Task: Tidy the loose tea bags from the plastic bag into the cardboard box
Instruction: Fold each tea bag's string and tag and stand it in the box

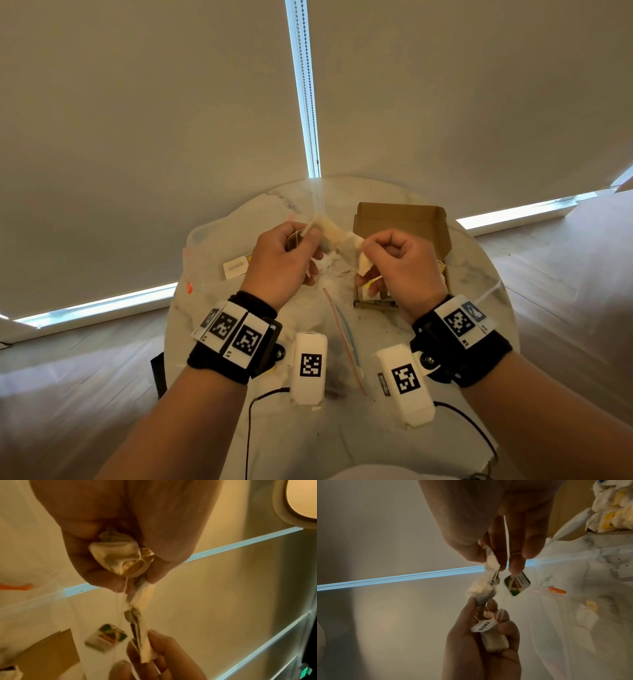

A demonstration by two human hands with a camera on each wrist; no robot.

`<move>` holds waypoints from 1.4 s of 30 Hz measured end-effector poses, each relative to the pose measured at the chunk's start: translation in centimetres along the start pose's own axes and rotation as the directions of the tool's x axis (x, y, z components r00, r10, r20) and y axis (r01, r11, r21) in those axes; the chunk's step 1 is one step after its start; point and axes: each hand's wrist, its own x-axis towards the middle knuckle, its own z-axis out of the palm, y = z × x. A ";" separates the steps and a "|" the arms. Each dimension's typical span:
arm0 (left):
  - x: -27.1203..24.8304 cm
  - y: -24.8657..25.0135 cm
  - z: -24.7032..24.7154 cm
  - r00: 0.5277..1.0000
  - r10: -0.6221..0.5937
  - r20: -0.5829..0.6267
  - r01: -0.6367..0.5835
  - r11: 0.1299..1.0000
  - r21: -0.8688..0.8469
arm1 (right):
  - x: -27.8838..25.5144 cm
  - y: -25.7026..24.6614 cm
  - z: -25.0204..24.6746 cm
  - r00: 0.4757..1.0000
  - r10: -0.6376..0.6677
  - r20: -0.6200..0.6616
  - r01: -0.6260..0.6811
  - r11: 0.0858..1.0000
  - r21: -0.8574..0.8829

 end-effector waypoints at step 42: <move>-0.8 -1.0 0.0 0.952 0.290 0.097 -0.303 0.938 0.167 | 0.6 -1.0 -0.6 0.942 -0.304 0.143 0.323 0.937 -0.131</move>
